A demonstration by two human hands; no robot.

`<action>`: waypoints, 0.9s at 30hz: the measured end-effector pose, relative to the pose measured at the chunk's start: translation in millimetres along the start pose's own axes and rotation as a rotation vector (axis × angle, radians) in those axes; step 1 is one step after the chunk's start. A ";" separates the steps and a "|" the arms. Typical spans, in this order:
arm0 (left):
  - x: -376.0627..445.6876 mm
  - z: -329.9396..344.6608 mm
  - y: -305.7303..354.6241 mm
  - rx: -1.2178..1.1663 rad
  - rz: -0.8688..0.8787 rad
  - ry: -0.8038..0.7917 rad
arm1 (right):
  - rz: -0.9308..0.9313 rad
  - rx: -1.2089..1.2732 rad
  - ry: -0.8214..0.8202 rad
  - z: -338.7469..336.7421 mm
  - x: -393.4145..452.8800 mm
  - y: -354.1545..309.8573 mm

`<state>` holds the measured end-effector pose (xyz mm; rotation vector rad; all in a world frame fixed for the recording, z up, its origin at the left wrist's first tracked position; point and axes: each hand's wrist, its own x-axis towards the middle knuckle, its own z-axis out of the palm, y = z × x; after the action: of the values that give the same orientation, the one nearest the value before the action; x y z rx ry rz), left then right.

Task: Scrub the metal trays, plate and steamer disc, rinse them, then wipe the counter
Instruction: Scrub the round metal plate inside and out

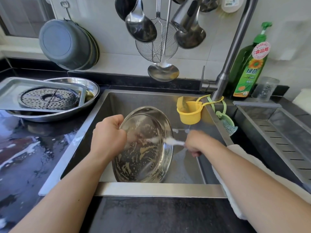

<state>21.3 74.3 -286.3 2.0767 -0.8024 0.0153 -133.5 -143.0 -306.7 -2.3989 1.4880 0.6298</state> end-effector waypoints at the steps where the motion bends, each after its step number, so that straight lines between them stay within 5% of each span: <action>1: -0.6 0.2 1.3 0.009 -0.001 -0.008 | -0.020 0.043 0.158 -4.2 -1.0 0.0; 2: -0.3 0.4 1.4 0.007 -0.007 -0.011 | -0.038 0.107 0.314 -7.4 -3.2 0.8; 4: 1.8 0.0 -1.0 -0.022 -0.029 0.003 | -0.045 0.103 0.313 -8.1 -4.2 2.7; 8: 0.5 -1.0 -1.8 -0.026 -0.019 0.035 | -0.027 -0.058 -0.250 6.0 -5.2 6.8; 12: 0.7 -0.6 -0.2 -0.027 -0.012 0.036 | -0.143 0.224 0.138 -2.6 4.7 9.7; 17: 0.7 0.0 -3.7 -0.052 -0.038 0.063 | 0.017 -0.024 -0.343 6.1 1.2 6.0; 21: 2.8 0.6 -3.4 -0.064 -0.046 0.033 | -0.019 0.025 0.173 -8.1 8.9 3.0; 25: 1.9 0.6 -2.9 -0.072 -0.025 0.033 | 0.037 -0.025 -0.117 3.6 0.1 -0.8; 27: 0.9 1.1 -0.7 -0.073 -0.012 -0.003 | -0.019 0.020 0.013 3.3 -2.1 -4.3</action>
<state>22.1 73.3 -287.2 2.0127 -0.7813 -0.0232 -131.2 -138.1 -308.6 -2.4040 1.4683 0.5937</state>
